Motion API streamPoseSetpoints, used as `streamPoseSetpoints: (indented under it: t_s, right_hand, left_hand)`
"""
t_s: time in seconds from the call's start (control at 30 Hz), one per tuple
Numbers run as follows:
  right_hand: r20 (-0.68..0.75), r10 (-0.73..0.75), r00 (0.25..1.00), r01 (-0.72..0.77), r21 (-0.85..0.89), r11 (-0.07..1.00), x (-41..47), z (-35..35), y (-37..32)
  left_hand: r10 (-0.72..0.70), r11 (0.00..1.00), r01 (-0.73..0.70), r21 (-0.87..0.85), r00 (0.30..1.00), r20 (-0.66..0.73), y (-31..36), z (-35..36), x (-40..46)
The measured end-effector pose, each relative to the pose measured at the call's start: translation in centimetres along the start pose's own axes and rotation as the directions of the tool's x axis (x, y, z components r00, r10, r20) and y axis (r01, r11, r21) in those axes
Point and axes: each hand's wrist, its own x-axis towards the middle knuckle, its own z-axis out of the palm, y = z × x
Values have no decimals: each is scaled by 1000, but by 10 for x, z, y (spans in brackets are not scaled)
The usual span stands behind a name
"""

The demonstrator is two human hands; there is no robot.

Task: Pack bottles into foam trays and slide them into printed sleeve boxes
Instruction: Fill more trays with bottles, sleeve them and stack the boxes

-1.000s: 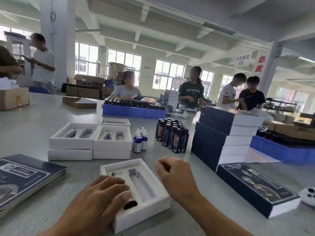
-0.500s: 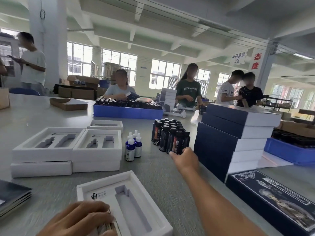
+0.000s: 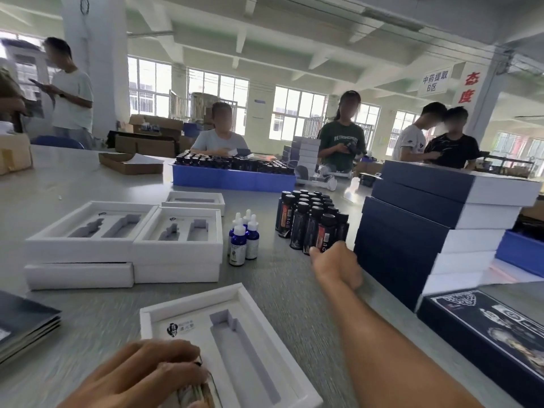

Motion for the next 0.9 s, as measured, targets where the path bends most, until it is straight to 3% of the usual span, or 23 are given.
streamPoseSetpoints:
  t_s: [0.2, 0.3, 0.47, 0.57, 0.7, 0.77, 0.9]
  right_hand:
    - [171, -259, 951, 219, 221, 950, -42, -41, 18]
    - [178, -410, 894, 343, 314, 885, -77, -75, 23]
    - [170, -609, 775, 525, 364, 770, -145, -126, 19]
    - [201, -678, 707, 619, 287, 731, -177, -135, 21]
    - [262, -741, 619, 767, 3, 642, -204, -129, 29]
    - [256, -771, 583, 802, -28, 597, -211, -125, 30]
    - [202, -778, 596, 799, -47, 600, -213, -120, 31]
  left_hand:
    - [-109, 985, 117, -126, 991, 74, 4, -1, -2]
    - [-177, 977, 179, -115, 984, 26, 10, -7, -5]
    - [-266, 950, 287, -123, 949, 168, 16, -11, -13]
    - [-282, 944, 306, -124, 942, 182, 19, -14, -16]
    - [-278, 950, 298, -95, 943, 184, 20, -14, -19]
    - [-284, 949, 304, -83, 939, 193, 20, -14, -19]
    - [-296, 946, 315, -72, 934, 199, 21, -15, -20]
